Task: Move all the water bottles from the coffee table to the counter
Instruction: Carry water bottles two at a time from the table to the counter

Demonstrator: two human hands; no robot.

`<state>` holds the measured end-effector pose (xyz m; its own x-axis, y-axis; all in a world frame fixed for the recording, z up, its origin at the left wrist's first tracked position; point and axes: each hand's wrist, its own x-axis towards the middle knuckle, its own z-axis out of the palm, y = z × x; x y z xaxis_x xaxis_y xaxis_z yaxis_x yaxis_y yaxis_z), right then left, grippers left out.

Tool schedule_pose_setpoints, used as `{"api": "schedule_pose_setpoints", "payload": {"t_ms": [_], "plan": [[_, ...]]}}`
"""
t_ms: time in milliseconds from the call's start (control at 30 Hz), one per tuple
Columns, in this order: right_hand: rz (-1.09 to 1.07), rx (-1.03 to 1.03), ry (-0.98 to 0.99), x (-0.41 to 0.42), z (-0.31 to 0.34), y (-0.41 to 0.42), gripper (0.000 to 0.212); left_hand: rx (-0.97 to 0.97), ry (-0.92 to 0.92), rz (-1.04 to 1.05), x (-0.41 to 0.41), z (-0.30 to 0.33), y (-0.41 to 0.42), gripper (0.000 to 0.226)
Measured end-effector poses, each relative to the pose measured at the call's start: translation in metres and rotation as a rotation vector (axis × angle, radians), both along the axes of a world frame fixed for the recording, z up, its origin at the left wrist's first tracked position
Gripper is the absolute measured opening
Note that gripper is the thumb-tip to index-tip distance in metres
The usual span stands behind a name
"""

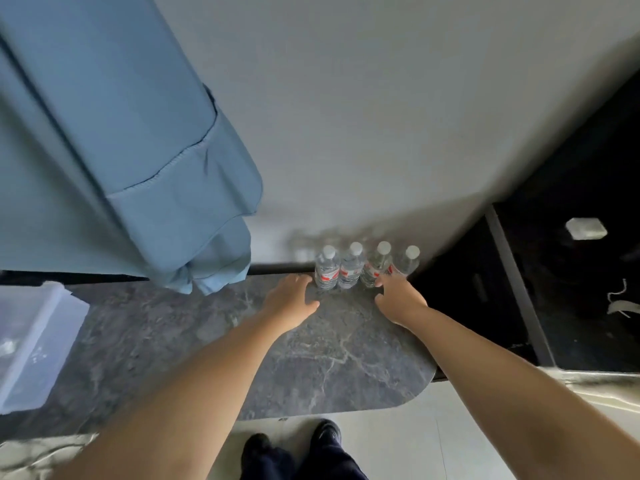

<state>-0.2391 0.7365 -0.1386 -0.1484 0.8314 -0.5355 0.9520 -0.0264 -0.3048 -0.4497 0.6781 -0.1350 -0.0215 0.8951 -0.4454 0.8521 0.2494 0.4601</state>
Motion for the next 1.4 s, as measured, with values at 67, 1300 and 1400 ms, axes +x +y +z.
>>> {"api": "schedule_pose_setpoints", "payload": {"t_ms": [67, 1300, 1400], "plan": [[0.071, 0.018, -0.031, -0.013, 0.007, -0.007, 0.04, -0.003, 0.011, 0.041, -0.009, 0.007, -0.015, 0.06], [1.852, 0.249, 0.056, -0.452, 0.08, -0.685, 0.035, -0.04, 0.167, 1.64, -0.192, 0.085, -0.837, 0.05], [1.943, 0.254, 0.087, -0.483, 0.082, -0.732, 0.035, -0.045, 0.171, 1.751, -0.202, 0.087, -0.88, 0.05]]}}
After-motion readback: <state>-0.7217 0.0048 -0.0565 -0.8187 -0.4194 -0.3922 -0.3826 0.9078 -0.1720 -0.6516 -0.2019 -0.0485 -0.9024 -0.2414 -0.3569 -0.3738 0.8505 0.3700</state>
